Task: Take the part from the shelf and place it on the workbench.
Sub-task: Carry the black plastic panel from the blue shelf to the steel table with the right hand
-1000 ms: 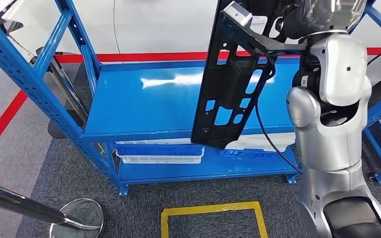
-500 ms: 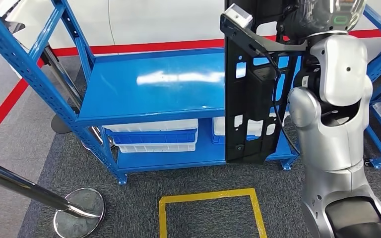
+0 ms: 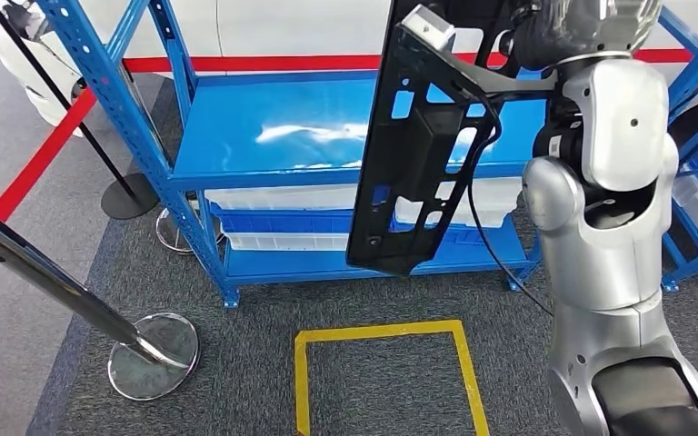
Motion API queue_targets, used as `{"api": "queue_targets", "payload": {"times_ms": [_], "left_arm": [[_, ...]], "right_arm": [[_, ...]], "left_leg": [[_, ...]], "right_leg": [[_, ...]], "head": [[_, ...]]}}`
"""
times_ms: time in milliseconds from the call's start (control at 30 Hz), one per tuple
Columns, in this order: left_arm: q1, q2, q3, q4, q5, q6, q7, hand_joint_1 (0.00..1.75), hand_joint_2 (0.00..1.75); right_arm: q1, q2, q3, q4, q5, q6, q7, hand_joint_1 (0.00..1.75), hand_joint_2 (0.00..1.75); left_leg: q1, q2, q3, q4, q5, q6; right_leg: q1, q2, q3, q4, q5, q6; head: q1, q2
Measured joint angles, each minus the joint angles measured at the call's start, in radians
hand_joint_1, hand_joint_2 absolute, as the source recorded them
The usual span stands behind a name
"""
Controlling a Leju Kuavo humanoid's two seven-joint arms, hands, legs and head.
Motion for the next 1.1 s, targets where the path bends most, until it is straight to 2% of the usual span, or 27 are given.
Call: {"api": "queue_targets", "payload": {"times_ms": [33,67,100,167,200,233,300,333,367,433,467,500,567,600,633,667,700,733,800,833,867,900,967,1000,1033,1067,1100], "left_arm": [[0.001,-0.001,-0.002,0.000,0.004,0.001,0.001,0.00,1.75],[0.002,-0.001,-0.005,0.000,0.011,0.001,0.002,0.00,1.75],[0.004,-0.002,-0.009,0.000,0.019,0.001,0.004,0.00,1.75],[0.008,-0.003,-0.021,-0.003,0.038,0.001,0.009,0.00,1.75],[0.011,-0.004,-0.027,-0.005,0.046,0.001,0.012,0.00,1.75],[0.013,-0.004,-0.031,-0.007,0.052,0.001,0.013,0.00,1.75],[0.017,-0.004,-0.033,-0.009,0.057,0.000,0.016,0.00,1.75],[0.019,-0.004,-0.034,-0.010,0.058,0.000,0.017,0.00,1.75],[0.021,-0.004,-0.035,-0.012,0.059,0.000,0.017,0.00,1.75],[0.023,-0.004,-0.039,-0.016,0.061,0.000,0.018,0.00,1.75],[0.024,-0.003,-0.042,-0.017,0.062,0.000,0.018,0.00,1.75],[0.024,-0.003,-0.045,-0.017,0.063,0.000,0.018,0.00,1.75],[0.024,-0.003,-0.049,-0.019,0.071,0.000,0.020,0.00,1.75],[0.024,-0.003,-0.051,-0.022,0.076,0.000,0.022,0.00,1.75],[0.024,-0.003,-0.054,-0.024,0.081,0.000,0.023,0.00,1.75],[0.024,-0.003,-0.057,-0.028,0.084,-0.001,0.025,0.00,1.75],[0.025,-0.003,-0.060,-0.031,0.088,-0.002,0.027,0.00,1.75],[0.026,-0.003,-0.063,-0.033,0.091,-0.003,0.029,0.00,1.75],[0.030,-0.003,-0.069,-0.037,0.101,-0.005,0.034,0.00,1.75],[0.032,-0.003,-0.072,-0.039,0.106,-0.006,0.037,0.00,1.75],[0.033,-0.003,-0.075,-0.040,0.111,-0.006,0.040,0.00,1.75],[0.035,-0.004,-0.078,-0.042,0.117,-0.006,0.044,0.00,1.75],[0.039,-0.003,-0.087,-0.045,0.128,-0.006,0.049,0.00,1.75],[0.042,-0.003,-0.092,-0.047,0.132,-0.006,0.051,0.00,1.75],[0.043,-0.003,-0.097,-0.048,0.136,-0.006,0.052,0.00,1.75],[0.045,-0.003,-0.100,-0.050,0.139,-0.006,0.054,0.00,1.75],[0.046,-0.003,-0.103,-0.051,0.143,-0.006,0.057,0.00,1.75]], "right_arm": [[0.000,0.000,0.000,0.001,0.000,0.000,0.000,1.75,1.75],[0.000,0.000,0.000,0.002,0.000,0.000,0.000,1.75,1.75],[-0.001,0.000,0.001,0.002,0.000,-0.001,0.000,1.75,1.75],[-0.006,0.001,0.003,0.002,0.000,-0.002,0.000,1.75,1.75],[-0.008,0.002,0.004,0.002,0.000,-0.003,0.000,1.75,1.75],[-0.010,0.003,0.005,0.003,0.000,-0.003,0.000,1.75,1.75],[-0.011,0.004,0.006,0.006,0.000,-0.003,-0.001,1.75,1.75],[-0.012,0.005,0.006,0.008,0.000,-0.003,-0.001,1.75,1.75],[-0.012,0.007,0.006,0.009,0.000,-0.003,-0.001,1.75,1.75],[-0.013,0.009,0.006,0.010,0.000,-0.003,-0.001,1.75,1.75],[-0.013,0.009,0.006,0.011,0.000,-0.003,-0.001,1.75,1.75],[-0.012,0.009,0.006,0.012,0.000,-0.003,-0.001,1.75,1.75],[-0.012,0.009,0.006,0.013,0.000,-0.003,-0.001,1.75,1.75],[-0.012,0.009,0.006,0.014,0.000,-0.003,-0.001,1.75,1.75],[-0.013,0.009,0.007,0.013,0.000,-0.003,-0.001,1.75,1.75],[-0.015,0.010,0.007,0.013,0.000,-0.003,-0.001,1.75,1.75],[-0.018,0.011,0.007,0.013,0.000,-0.003,-0.001,1.75,1.75],[-0.020,0.012,0.007,0.013,0.000,-0.003,-0.002,1.75,1.75],[-0.020,0.013,0.008,0.015,0.000,-0.003,-0.003,1.75,1.75],[-0.019,0.014,0.008,0.016,0.000,-0.003,-0.004,1.75,1.75],[-0.019,0.014,0.008,0.018,0.000,-0.003,-0.004,1.75,1.75],[-0.019,0.013,0.008,0.020,0.000,-0.003,-0.004,1.75,1.75],[-0.019,0.013,0.008,0.023,0.000,-0.003,-0.004,1.75,1.75],[-0.018,0.013,0.008,0.025,0.000,-0.003,-0.004,1.75,1.75],[-0.017,0.013,0.008,0.027,0.000,-0.003,-0.004,1.75,1.75],[-0.017,0.013,0.008,0.028,0.000,-0.003,-0.005,1.75,1.75],[-0.017,0.013,0.008,0.029,0.000,-0.004,-0.005,1.75,1.75]], "left_leg": [[0.000,0.000,-0.023,0.007,0.012,-0.001],[0.001,0.000,-0.045,0.014,0.023,-0.004],[0.001,0.000,-0.064,0.024,0.032,-0.007],[-0.002,-0.002,-0.091,0.041,0.048,-0.016],[-0.002,-0.002,-0.098,0.045,0.057,-0.022],[-0.002,-0.003,-0.102,0.045,0.068,-0.028],[0.000,-0.004,-0.110,0.043,0.075,-0.040],[0.001,-0.005,-0.120,0.055,0.053,-0.045],[0.002,-0.007,-0.132,0.084,0.011,-0.050],[0.005,-0.008,-0.160,0.195,-0.098,-0.056],[0.006,-0.008,-0.169,0.259,-0.129,-0.060],[0.007,-0.008,-0.169,0.310,-0.133,-0.063],[0.011,-0.008,-0.131,0.329,-0.078,-0.067],[0.014,-0.009,-0.086,0.289,-0.054,-0.067],[0.014,-0.010,-0.021,0.219,-0.052,-0.065],[0.014,-0.012,0.042,0.135,-0.070,-0.062],[0.011,-0.014,0.088,0.068,-0.092,-0.059],[0.008,-0.015,0.113,0.023,-0.108,-0.054],[0.005,-0.013,0.103,0.001,-0.095,-0.042],[0.006,-0.011,0.094,-0.003,-0.081,-0.033],[0.007,-0.007,0.082,-0.006,-0.066,-0.023],[0.008,-0.004,0.069,-0.006,-0.051,-0.015],[0.003,-0.002,0.031,-0.001,-0.024,-0.006],[0.000,-0.001,0.011,0.003,-0.011,-0.004],[-0.002,-0.001,-0.012,0.008,0.002,-0.004],[-0.005,-0.001,-0.034,0.014,0.015,-0.004],[-0.007,-0.001,-0.054,0.020,0.027,-0.005]], "right_leg": [[-0.001,0.000,0.015,0.021,0.026,0.002],[-0.002,0.000,0.046,0.010,0.058,0.003],[-0.002,-0.001,0.095,-0.032,0.075,0.001],[0.001,-0.002,0.212,-0.178,0.040,-0.007],[0.005,-0.002,0.250,-0.234,0.014,-0.012],[0.008,-0.002,0.269,-0.269,-0.002,-0.018],[0.007,-0.004,0.254,-0.278,0.015,-0.035],[0.004,-0.006,0.241,-0.280,0.029,-0.046],[0.002,-0.008,0.226,-0.283,0.044,-0.055],[0.001,-0.008,0.192,-0.281,0.074,-0.063],[0.001,-0.008,0.174,-0.280,0.089,-0.062],[0.001,-0.008,0.154,-0.278,0.105,-0.061],[0.000,-0.008,0.112,-0.274,0.135,-0.054],[0.000,-0.008,0.094,-0.272,0.149,-0.050],[0.000,-0.008,0.079,-0.270,0.161,-0.045],[0.001,-0.009,0.068,-0.268,0.172,-0.039],[0.000,-0.010,0.062,-0.270,0.185,-0.033],[-0.001,-0.011,0.059,-0.275,0.198,-0.026],[-0.004,-0.010,0.055,-0.287,0.220,-0.012],[-0.005,-0.008,0.049,-0.282,0.206,-0.007],[-0.006,-0.006,0.039,-0.258,0.171,-0.005],[-0.007,-0.004,0.026,-0.213,0.116,-0.004],[-0.007,-0.003,0.002,-0.082,0.016,-0.003],[-0.007,-0.003,-0.001,-0.024,-0.001,-0.002],[-0.006,-0.003,0.008,0.011,0.008,-0.003],[-0.005,-0.003,0.031,0.015,0.035,-0.007],[-0.001,-0.003,0.072,-0.014,0.060,-0.013]], "head": [[0.000,0.000],[0.000,0.000],[0.000,0.000],[0.000,0.000],[0.000,0.000],[0.000,0.000],[0.000,0.000],[0.000,0.000],[-0.001,0.000],[-0.002,0.000],[-0.002,0.000],[-0.002,0.000],[-0.002,0.000],[-0.002,0.000],[-0.002,0.000],[-0.002,0.000],[-0.002,0.000],[-0.002,0.000],[-0.002,0.000],[-0.001,0.000],[0.000,0.000],[0.000,0.000],[0.001,0.000],[0.001,0.000],[0.001,0.000],[0.001,0.000],[0.001,0.000]]}}
